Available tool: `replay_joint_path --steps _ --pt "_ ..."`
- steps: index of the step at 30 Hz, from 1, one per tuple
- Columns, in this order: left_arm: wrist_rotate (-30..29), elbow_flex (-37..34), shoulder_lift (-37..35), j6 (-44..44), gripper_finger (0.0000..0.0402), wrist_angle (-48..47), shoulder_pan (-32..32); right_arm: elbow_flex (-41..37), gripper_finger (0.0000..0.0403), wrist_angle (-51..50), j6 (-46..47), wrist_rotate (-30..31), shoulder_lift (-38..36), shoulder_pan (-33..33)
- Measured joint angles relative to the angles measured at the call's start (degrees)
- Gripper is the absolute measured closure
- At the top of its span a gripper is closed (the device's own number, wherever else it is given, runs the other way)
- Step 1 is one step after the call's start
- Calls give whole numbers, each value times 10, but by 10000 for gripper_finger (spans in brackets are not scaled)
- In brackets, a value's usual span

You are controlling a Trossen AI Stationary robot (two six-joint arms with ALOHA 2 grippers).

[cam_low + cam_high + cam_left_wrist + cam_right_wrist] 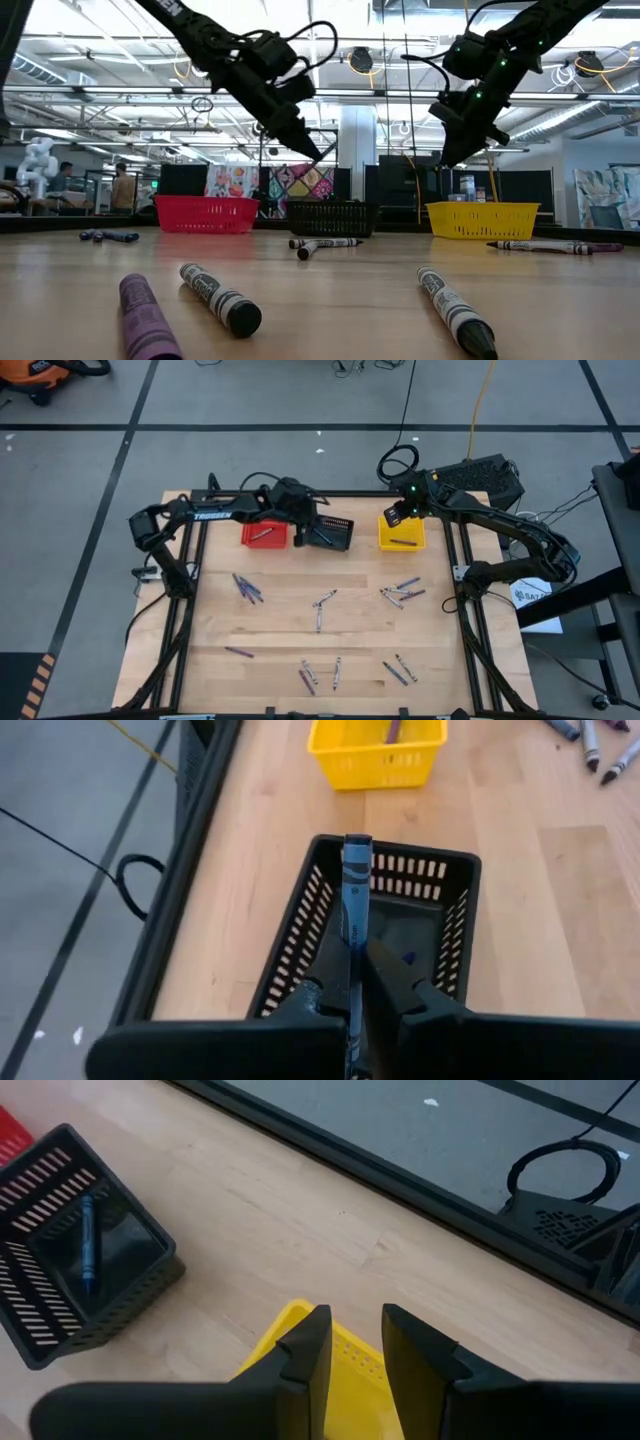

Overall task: Sort crayons
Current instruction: Put the blue crayon into the black bin

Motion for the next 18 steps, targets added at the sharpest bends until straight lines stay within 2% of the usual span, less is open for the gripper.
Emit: replay_joint_path --steps 9,18 --pt "6 40 58 5 399 -53 0 0 323 0 -4 0 0 0" --pt "28 42 80 4 399 -53 -1 0 323 0 -4 0 0 0"
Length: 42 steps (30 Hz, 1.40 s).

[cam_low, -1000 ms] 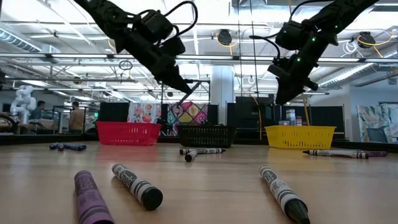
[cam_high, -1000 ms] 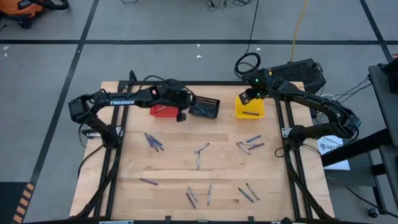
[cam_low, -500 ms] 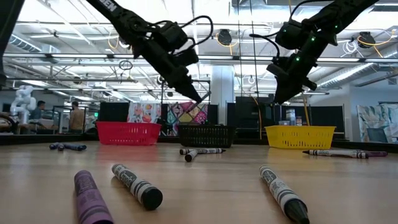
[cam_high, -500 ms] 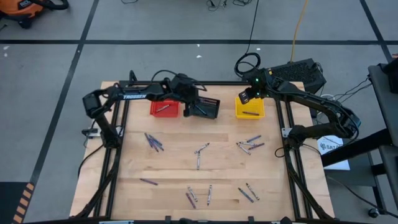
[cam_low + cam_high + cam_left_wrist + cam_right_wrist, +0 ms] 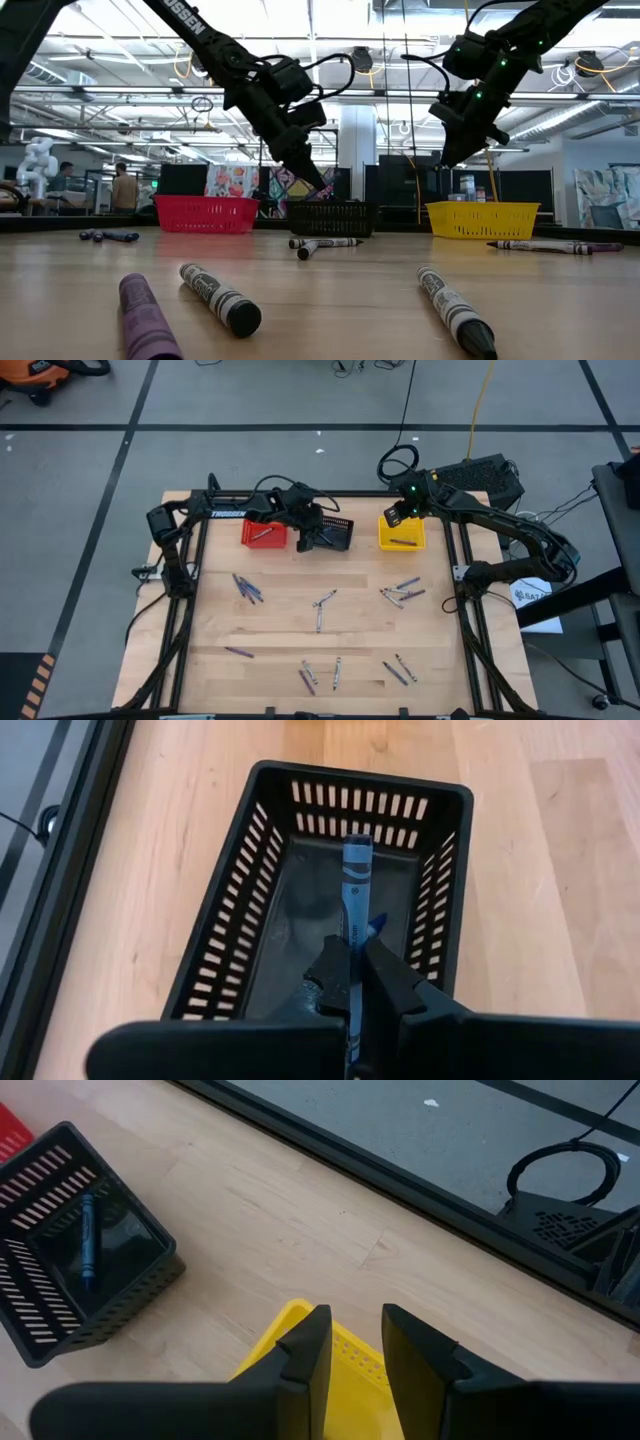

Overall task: Sort crayons
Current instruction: Put the blue crayon into the black bin, then put the gray crayon into the red bin

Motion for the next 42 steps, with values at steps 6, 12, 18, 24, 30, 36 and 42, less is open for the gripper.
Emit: replay_joint_path --steps 6,12,18,24,30,36,42 --pt "0 0 0 0 385 0 0 0 323 0 0 0 0 0" --pt "0 0 0 0 353 1 -1 0 323 -3 0 0 0 0" --pt "-11 0 -4 -1 350 2 -1 0 323 -12 4 -1 0 0" --pt "-14 28 -24 -1 349 -60 -8 0 323 -14 3 -3 0 1" --pt "-14 66 -86 15 349 -168 -28 0 323 -18 -3 -64 -9 37" --pt "-14 67 -169 14 349 -248 -54 0 323 -62 71 -77 -36 99" --pt "-16 67 -217 13 349 -324 -85 0 323 -143 139 -77 -43 171"
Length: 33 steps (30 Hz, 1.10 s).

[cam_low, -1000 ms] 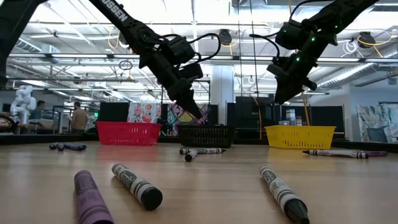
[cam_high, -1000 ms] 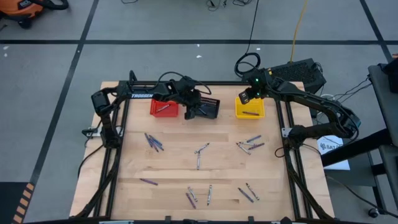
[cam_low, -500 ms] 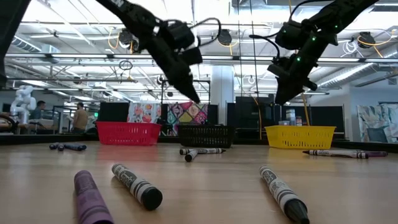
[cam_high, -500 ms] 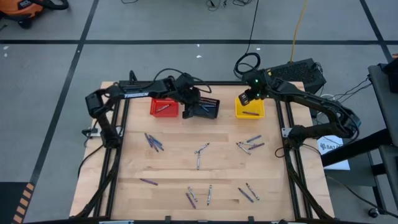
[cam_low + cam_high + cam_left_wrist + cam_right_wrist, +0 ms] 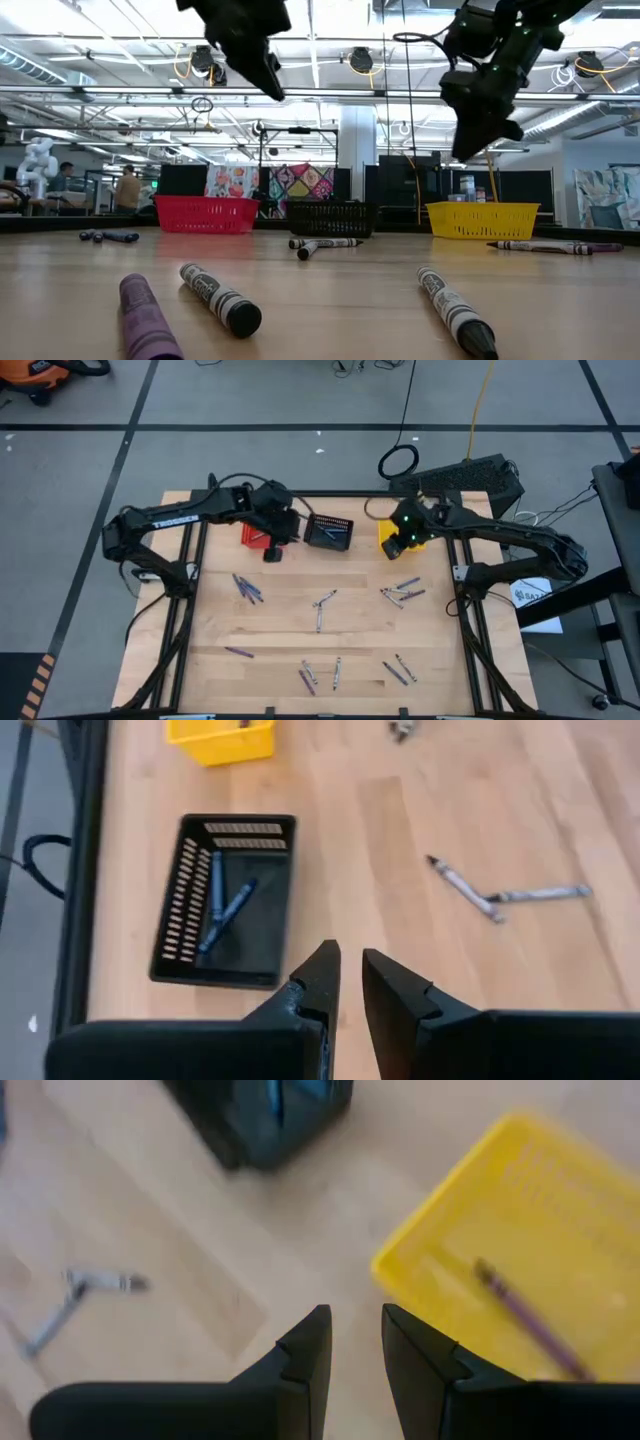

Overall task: Sort crayons
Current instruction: Put the gray crayon into the red bin

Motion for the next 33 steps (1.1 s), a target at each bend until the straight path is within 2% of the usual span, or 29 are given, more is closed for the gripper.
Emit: replay_joint_path --steps 6,14,21,25,33 --pt "0 0 -21 -19 349 -48 -22 0 323 -53 58 -1 2 57" --pt "0 -6 -22 -29 349 -52 -25 0 323 -60 126 -18 2 143" --pt "0 -13 -22 -30 349 -52 -25 0 323 -58 168 -3 10 236" --pt "0 -13 -22 -30 349 -50 -25 0 323 -58 179 32 37 273" --pt "0 -13 -22 -45 349 -50 -25 0 323 -51 179 32 120 313"
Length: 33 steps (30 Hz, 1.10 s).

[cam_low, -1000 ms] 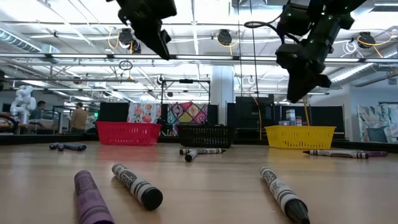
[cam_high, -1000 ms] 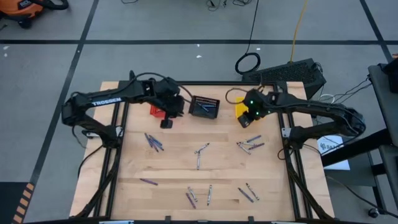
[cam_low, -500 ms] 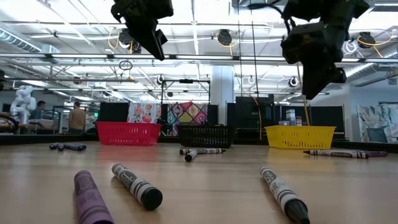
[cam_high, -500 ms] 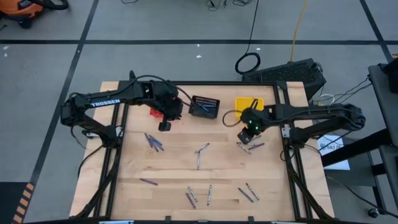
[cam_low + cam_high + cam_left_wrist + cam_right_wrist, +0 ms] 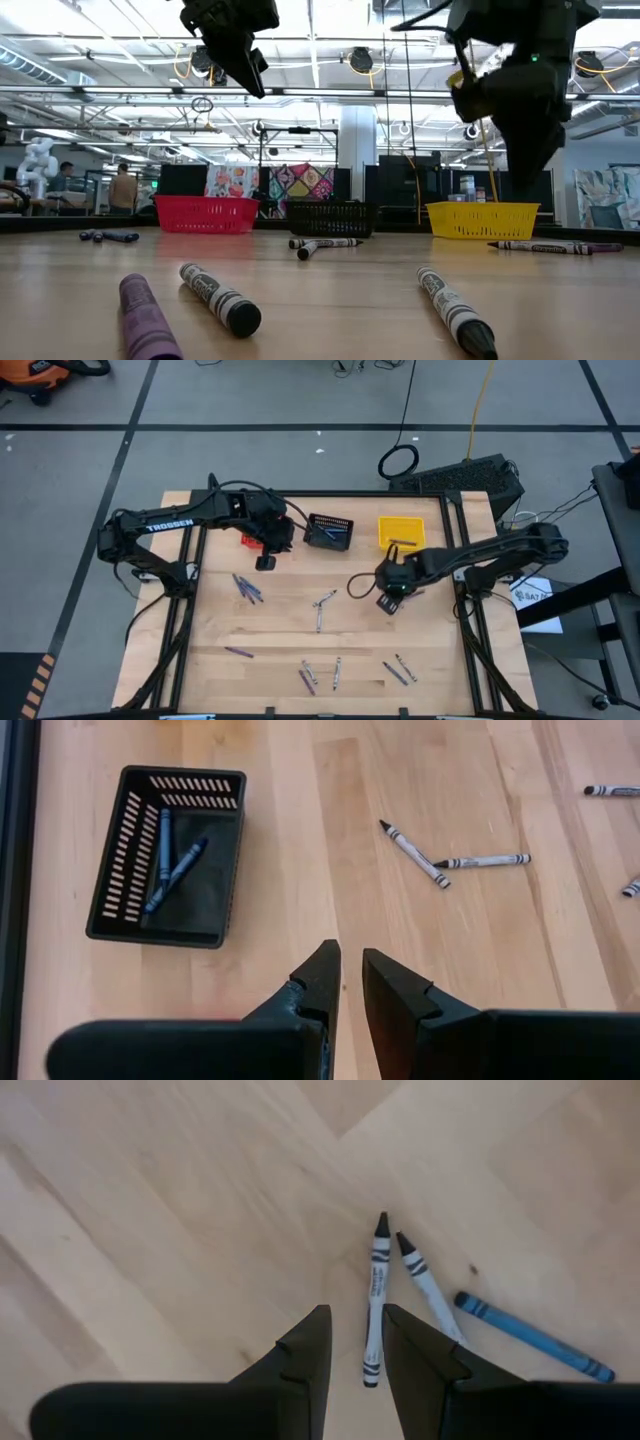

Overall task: Sort crayons
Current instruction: Put the gray crayon into the red bin

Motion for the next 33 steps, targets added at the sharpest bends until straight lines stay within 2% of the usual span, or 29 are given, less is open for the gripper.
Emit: replay_joint_path --steps 15,18,25,33 --pt "0 0 0 0 349 0 0 0 323 2 -3 6 97 22" --pt "0 0 0 0 349 0 0 0 323 1 1 28 104 22" --pt "0 0 0 0 349 0 0 0 324 -3 5 28 104 22" --pt "0 0 0 1 349 0 0 0 343 -2 8 28 104 22"
